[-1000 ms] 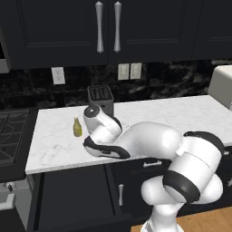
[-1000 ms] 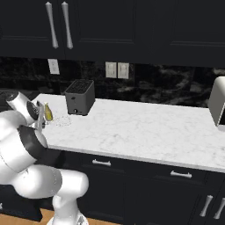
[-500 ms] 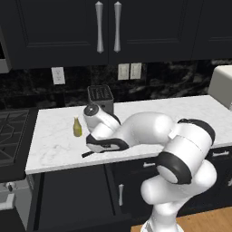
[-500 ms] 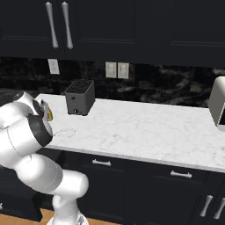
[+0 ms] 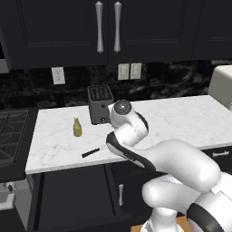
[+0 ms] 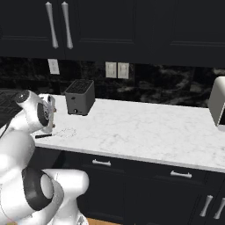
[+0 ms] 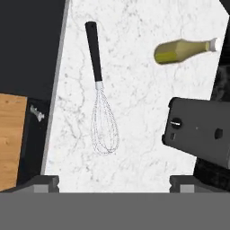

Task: Pick the whisk from the drawer and place it on the counter.

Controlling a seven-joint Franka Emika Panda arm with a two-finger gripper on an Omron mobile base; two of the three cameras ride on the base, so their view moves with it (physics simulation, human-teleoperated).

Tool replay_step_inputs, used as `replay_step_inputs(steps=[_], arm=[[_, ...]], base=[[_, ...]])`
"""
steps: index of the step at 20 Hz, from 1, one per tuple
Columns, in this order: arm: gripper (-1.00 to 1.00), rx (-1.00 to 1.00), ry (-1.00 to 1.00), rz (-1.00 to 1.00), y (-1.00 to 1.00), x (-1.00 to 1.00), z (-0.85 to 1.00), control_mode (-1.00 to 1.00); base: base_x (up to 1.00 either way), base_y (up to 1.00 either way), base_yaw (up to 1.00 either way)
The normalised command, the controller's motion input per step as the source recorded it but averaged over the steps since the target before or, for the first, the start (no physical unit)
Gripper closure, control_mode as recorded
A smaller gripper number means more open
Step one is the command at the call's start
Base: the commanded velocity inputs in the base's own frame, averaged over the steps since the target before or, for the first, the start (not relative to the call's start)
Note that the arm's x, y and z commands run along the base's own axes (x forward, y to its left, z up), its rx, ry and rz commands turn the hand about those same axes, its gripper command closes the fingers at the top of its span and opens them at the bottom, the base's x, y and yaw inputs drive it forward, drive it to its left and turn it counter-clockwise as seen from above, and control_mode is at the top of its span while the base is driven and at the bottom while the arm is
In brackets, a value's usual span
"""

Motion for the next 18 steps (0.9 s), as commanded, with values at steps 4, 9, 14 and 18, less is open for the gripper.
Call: replay_step_inputs(steps=[4, 9, 14, 18], arm=[[-1.00, 0.30, -0.22, 0.00, -1.00, -0.37, 0.91, -1.00], [-1.00, 0.45, -0.15, 0.00, -1.00, -0.03, 1.00, -1.00], [-1.00, 0.48, -0.23, -0.07, -0.93, -0.16, 0.98, -1.00], [-1.00, -0.02, 0.04, 0.00, 0.04, 0.06, 0.00, -1.00]], base=[[0.00, 0.00, 0.00], [0.00, 0.00, 0.00], [0.00, 0.00, 0.00], [0.00, 0.00, 0.00]])
